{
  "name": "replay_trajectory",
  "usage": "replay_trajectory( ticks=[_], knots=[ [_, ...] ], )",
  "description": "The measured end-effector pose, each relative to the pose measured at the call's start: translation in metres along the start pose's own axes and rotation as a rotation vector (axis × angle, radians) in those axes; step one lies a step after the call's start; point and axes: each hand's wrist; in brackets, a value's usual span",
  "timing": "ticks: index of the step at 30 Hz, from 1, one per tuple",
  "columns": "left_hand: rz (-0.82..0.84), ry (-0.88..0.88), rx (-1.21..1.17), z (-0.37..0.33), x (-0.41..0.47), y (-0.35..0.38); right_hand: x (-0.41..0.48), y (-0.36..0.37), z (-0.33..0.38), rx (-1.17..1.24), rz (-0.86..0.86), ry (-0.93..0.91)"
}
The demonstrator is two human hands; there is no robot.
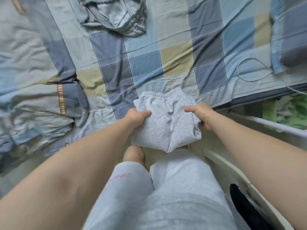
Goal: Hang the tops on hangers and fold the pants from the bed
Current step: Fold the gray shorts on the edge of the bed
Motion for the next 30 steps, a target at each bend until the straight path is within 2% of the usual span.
replay_trajectory(
  ticks=[4, 7, 15, 23, 30],
  knots=[
    [-0.001, 0.048, 0.109, 0.015, -0.053, -0.036, -0.073, 0.007, -0.012, 0.123, -0.066, -0.002],
    [-0.023, 0.140, 0.152, 0.017, -0.090, -0.059, -0.123, 0.012, -0.018, 0.224, -0.126, -0.069],
    [-0.009, 0.534, 0.221, 0.012, -0.182, -0.069, -0.246, -0.005, -0.023, 0.502, -0.277, -0.419],
    [0.160, 0.895, 0.400, -0.002, -0.293, 0.016, -0.377, -0.068, -0.084, 0.713, -0.563, -0.618],
    [0.383, 1.170, 0.608, 0.051, -0.393, 0.146, -0.499, -0.115, -0.221, 0.852, -0.915, -0.764]
  ],
)
Point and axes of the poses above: each hand's wrist, its own x-axis towards the middle knuckle, its own y-axis out of the palm, z = x × y, and after that the axes turned 10 degrees about -y, right-handed
